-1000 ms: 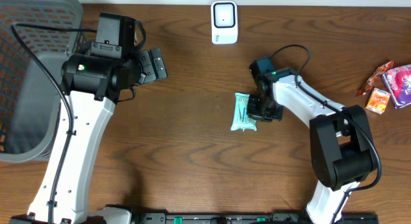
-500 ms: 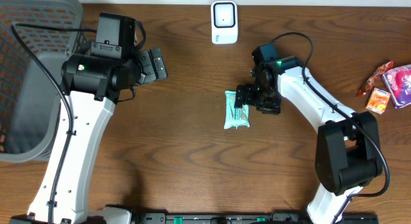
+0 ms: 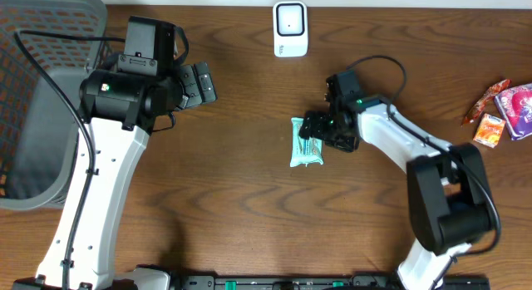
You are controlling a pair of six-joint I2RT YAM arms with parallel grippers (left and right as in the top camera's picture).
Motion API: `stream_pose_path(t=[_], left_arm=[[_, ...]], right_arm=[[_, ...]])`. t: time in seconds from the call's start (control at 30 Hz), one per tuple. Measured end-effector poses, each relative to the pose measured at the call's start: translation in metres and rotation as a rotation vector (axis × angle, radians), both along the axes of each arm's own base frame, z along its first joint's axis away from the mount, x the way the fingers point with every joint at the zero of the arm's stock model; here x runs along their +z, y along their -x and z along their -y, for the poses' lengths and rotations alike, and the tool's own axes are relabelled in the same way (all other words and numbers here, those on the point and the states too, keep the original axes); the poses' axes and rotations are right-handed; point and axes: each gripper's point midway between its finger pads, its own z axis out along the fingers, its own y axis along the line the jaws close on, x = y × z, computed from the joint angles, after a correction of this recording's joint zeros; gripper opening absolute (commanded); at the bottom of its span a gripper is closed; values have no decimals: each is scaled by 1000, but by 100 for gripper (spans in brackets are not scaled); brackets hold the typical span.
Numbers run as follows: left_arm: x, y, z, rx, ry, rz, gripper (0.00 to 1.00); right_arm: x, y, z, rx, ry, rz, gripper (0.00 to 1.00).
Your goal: Scan the item barcode
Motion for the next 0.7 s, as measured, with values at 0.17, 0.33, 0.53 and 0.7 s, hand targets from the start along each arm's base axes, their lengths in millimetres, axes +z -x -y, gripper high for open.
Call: stream_pose_path(t=[0.17, 0.33, 0.53, 0.7], left_arm=[[0, 0, 0, 0, 0, 0, 98], [0, 0, 0, 0, 0, 0, 98], [0, 0, 0, 0, 0, 0, 98], [0, 0, 0, 0, 0, 0, 98]], right_arm=[[-4, -2, -6, -23, -62, 55, 61], [-7, 0, -14, -13, -103, 90, 47], [-7, 6, -22, -4, -117, 88, 1], [-6, 7, -21, -6, -119, 80, 1]])
